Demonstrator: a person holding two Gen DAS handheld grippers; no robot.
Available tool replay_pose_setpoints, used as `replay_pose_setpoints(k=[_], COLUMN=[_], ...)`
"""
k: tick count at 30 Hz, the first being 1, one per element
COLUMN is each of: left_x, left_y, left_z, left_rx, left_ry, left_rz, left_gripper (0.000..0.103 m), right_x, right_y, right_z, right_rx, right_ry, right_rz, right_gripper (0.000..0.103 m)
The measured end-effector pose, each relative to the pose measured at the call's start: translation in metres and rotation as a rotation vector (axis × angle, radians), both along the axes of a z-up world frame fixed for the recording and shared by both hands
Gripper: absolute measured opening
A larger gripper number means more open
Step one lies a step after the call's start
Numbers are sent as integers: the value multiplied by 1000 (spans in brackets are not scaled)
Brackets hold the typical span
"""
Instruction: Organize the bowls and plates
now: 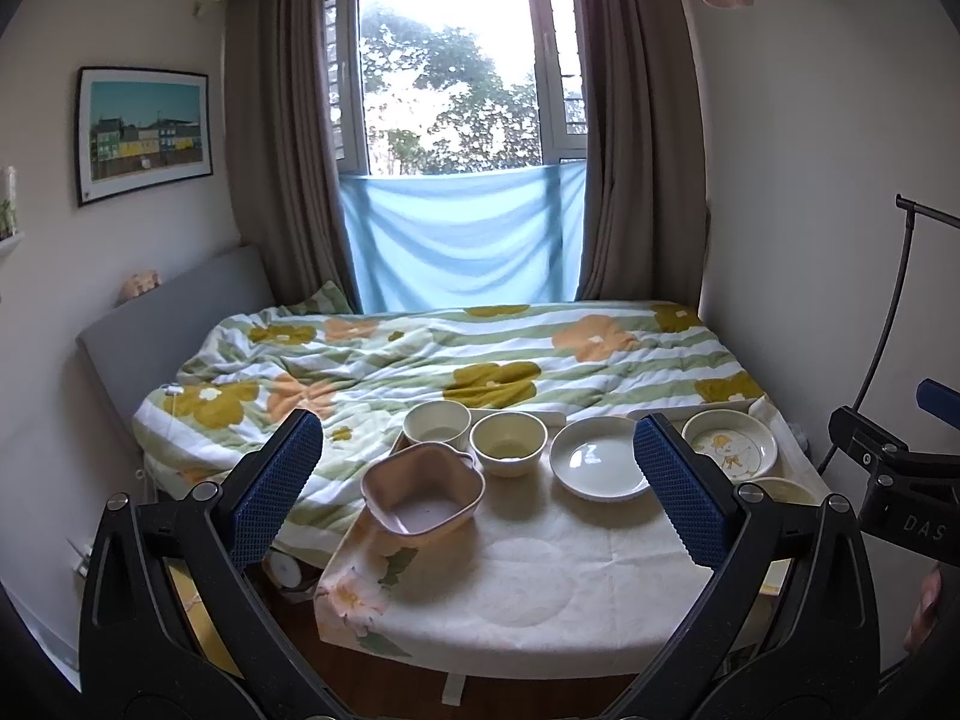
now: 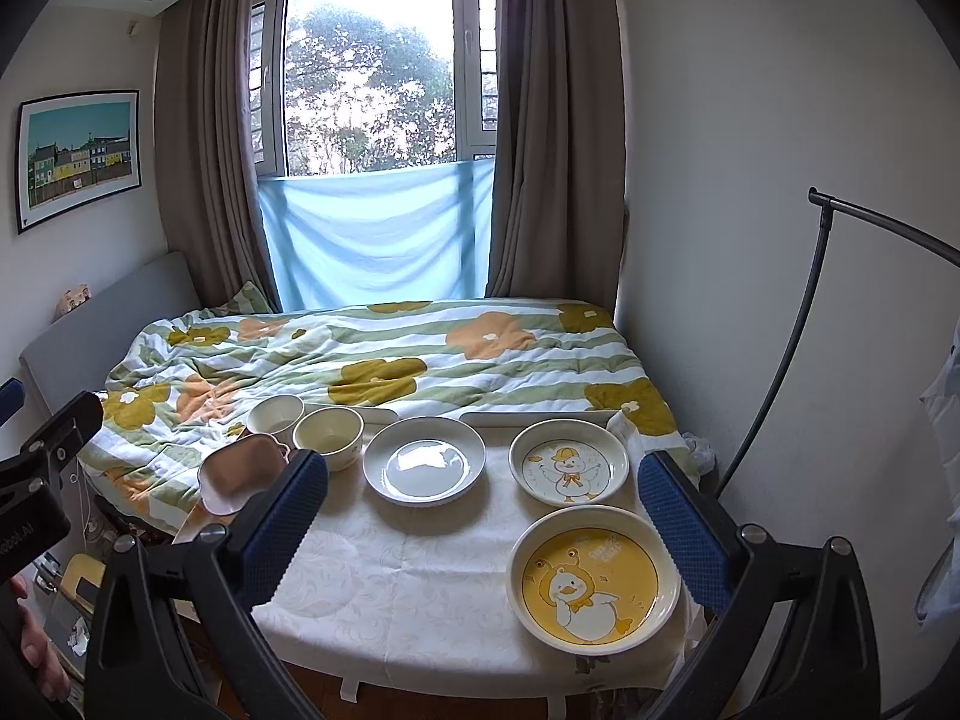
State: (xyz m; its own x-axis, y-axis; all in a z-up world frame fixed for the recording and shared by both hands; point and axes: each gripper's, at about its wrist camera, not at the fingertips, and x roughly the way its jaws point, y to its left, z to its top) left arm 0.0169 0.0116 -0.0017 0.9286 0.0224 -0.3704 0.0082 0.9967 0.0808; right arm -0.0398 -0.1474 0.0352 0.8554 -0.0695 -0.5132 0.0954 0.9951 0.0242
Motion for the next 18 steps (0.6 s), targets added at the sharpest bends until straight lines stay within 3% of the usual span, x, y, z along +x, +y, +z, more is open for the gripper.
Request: replay_pose_setpoints(k=[18], left_x=[-1], left_y=[3], left_z=[0], left_rx=[-1], left_ry=[-6], left_rz=[2], left_gripper=[103], right_x=[1], right_y=[-1], right_z=[0], right_rx=[0], right_ry=[0], right_rz=[0], right_gripper=[103])
